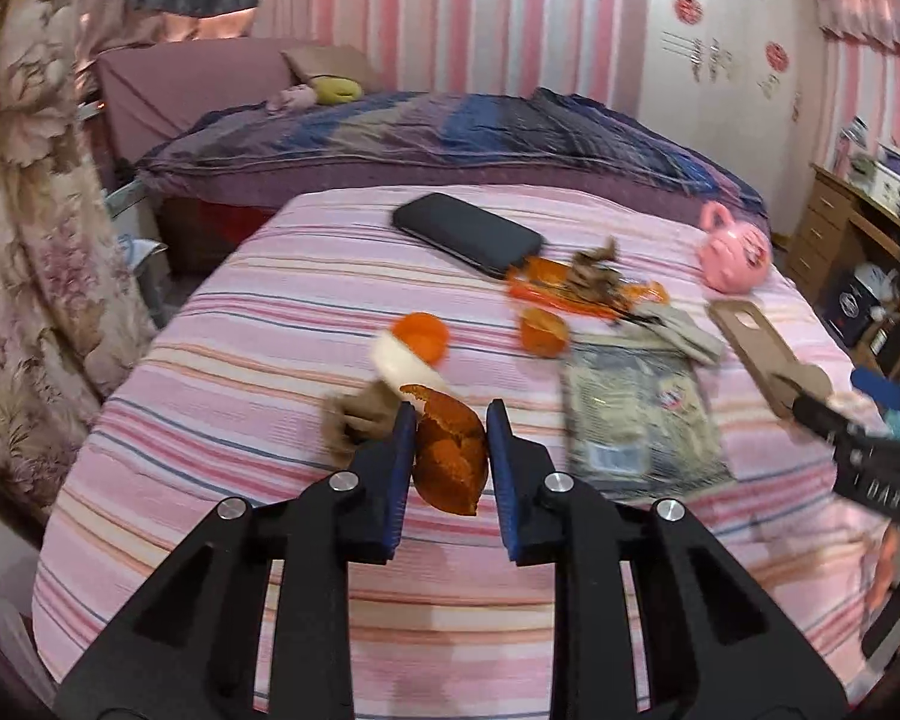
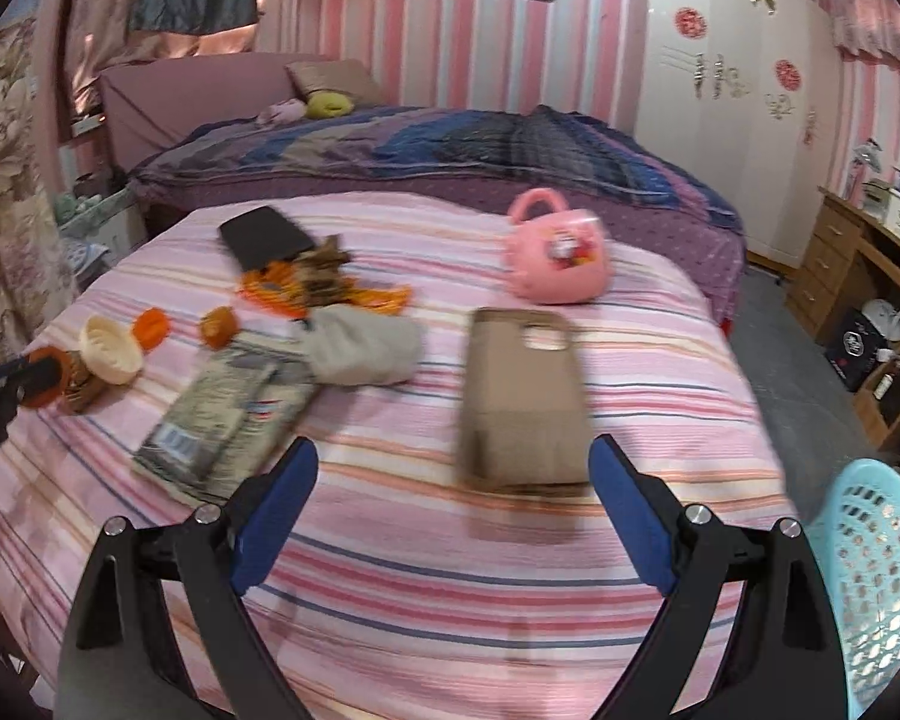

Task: Collect trash
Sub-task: 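Grasp the orange peel with the left gripper while the right gripper grasps the snack wrapper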

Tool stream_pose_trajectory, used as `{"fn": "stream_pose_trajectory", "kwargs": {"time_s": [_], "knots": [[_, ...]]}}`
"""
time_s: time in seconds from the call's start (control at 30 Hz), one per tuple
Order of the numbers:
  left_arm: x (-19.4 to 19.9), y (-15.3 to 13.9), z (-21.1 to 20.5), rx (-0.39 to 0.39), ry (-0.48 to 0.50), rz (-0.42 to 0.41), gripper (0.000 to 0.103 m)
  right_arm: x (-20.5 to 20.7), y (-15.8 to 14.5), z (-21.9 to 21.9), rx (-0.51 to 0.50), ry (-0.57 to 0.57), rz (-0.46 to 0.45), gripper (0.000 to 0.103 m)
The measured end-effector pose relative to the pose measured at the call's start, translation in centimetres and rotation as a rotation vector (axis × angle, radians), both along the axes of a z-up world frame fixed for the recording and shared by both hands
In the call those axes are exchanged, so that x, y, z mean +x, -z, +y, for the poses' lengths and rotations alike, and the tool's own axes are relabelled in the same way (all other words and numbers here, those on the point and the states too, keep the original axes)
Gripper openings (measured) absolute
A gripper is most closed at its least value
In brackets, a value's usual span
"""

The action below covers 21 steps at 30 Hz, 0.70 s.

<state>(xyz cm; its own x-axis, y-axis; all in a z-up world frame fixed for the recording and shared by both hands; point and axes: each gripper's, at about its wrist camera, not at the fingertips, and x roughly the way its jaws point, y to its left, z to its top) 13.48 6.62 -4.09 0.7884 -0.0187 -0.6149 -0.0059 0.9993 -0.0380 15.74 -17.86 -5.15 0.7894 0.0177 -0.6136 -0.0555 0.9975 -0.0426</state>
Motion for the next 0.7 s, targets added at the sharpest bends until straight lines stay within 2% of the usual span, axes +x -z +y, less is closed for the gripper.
{"fn": "stream_pose_trajectory", "kwargs": {"time_s": [0.33,0.4,0.53,0.67,0.7], "knots": [[0.8,0.4,3.8,-0.023,-0.102,0.009,0.023,2.1,2.2,5.8,0.051,-0.085,0.084,0.087],[0.7,0.4,3.9,-0.020,-0.105,0.008,0.023,2.5,2.8,6.7,0.055,-0.110,0.122,0.073],[0.6,0.3,3.8,0.002,-0.100,-0.001,0.023,3.3,3.9,7.8,0.066,-0.161,0.181,0.057],[0.7,0.0,3.4,-0.007,-0.094,-0.007,0.023,3.1,3.8,7.6,0.101,-0.200,0.167,0.026],[0.6,-0.1,3.3,-0.009,-0.092,-0.009,0.023,2.9,3.5,7.4,0.095,-0.206,0.153,0.008]]}}
